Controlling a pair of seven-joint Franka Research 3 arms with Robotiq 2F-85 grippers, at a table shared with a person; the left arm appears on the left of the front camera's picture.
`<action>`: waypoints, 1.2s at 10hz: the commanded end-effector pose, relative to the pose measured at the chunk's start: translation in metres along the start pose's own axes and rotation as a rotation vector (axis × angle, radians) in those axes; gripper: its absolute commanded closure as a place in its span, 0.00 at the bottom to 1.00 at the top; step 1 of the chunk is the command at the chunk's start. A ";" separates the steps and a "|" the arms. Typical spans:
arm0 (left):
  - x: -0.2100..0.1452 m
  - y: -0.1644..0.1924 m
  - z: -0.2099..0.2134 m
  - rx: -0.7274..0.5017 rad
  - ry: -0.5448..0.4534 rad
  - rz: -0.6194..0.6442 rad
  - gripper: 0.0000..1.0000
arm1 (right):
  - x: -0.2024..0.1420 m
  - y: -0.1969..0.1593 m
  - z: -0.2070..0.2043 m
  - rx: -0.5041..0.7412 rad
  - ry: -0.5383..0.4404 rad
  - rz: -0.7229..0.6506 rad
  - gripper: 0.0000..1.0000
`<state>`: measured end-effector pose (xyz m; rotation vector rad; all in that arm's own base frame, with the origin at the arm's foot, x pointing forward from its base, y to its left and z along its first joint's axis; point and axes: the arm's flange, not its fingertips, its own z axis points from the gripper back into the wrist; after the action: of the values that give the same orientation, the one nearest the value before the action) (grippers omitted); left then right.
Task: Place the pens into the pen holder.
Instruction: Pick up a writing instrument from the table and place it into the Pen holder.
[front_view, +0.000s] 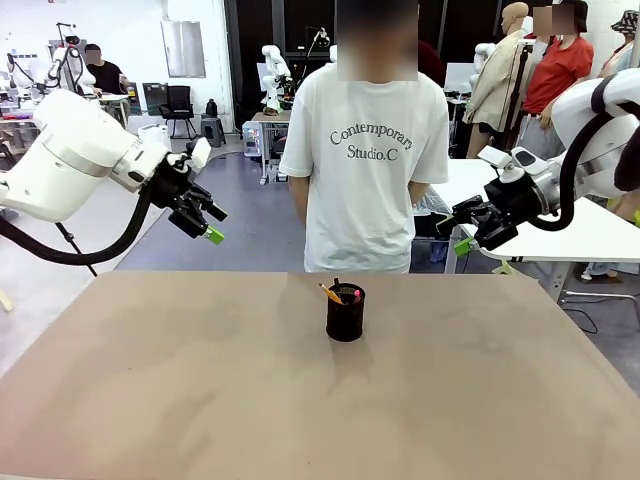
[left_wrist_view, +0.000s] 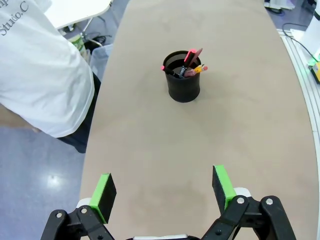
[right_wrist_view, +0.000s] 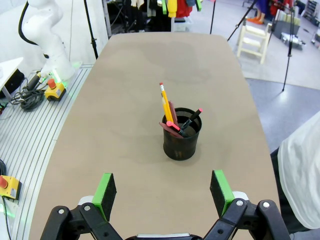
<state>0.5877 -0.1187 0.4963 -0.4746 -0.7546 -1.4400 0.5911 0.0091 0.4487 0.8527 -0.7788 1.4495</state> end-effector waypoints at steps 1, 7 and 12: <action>-0.004 -0.010 0.004 -0.004 -0.032 -0.020 0.00 | 0.004 0.000 0.000 -0.003 -0.005 -0.001 0.00; 0.002 -0.002 0.002 0.004 -0.024 -0.017 0.00 | 0.004 0.000 0.000 -0.003 -0.005 -0.001 0.00; 0.002 -0.002 0.002 0.004 -0.024 -0.017 0.00 | 0.004 0.000 0.000 -0.003 -0.005 -0.001 0.00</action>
<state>0.5852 -0.1205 0.4971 -0.4889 -0.7847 -1.4548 0.5911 0.0091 0.4487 0.8527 -0.7788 1.4495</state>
